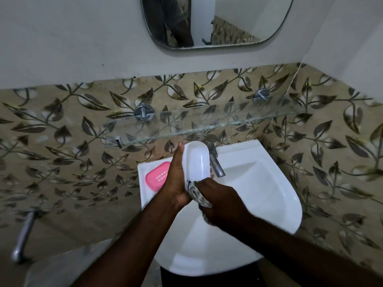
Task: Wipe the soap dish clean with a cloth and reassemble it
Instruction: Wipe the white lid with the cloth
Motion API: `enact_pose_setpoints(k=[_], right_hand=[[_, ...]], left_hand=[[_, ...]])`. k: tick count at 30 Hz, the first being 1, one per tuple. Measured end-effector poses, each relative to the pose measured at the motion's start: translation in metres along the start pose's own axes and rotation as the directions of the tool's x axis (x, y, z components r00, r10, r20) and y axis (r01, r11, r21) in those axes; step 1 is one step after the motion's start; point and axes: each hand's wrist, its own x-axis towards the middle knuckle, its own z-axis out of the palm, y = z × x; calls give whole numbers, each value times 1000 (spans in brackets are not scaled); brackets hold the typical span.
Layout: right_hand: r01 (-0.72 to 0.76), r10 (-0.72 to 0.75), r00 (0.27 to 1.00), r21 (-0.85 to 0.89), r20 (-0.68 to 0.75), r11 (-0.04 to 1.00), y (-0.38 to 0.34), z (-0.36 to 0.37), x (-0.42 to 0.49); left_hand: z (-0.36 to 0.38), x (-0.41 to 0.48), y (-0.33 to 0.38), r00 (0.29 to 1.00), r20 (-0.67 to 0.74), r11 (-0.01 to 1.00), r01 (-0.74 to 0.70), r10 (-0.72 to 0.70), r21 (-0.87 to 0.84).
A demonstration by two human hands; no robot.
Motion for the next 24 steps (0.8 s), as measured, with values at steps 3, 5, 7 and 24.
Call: enact_pose_setpoints(k=[3, 5, 7, 24], right_hand=[[137, -114, 980, -137, 164, 981, 25, -7, 0], [151, -110, 966, -164, 235, 975, 35, -10, 4], [75, -46, 950, -81, 308, 994, 36, -11, 11], [-400, 546, 649, 848, 530, -348, 37, -44, 13]], left_hand=[[-5, 2, 2, 999, 6, 999, 45, -45, -22], [-6, 5, 3, 997, -7, 997, 76, -76, -34], [-8, 8, 2, 996, -11, 993, 93, -94, -68], [-18, 12, -2, 985, 150, 996, 90, -84, -28]])
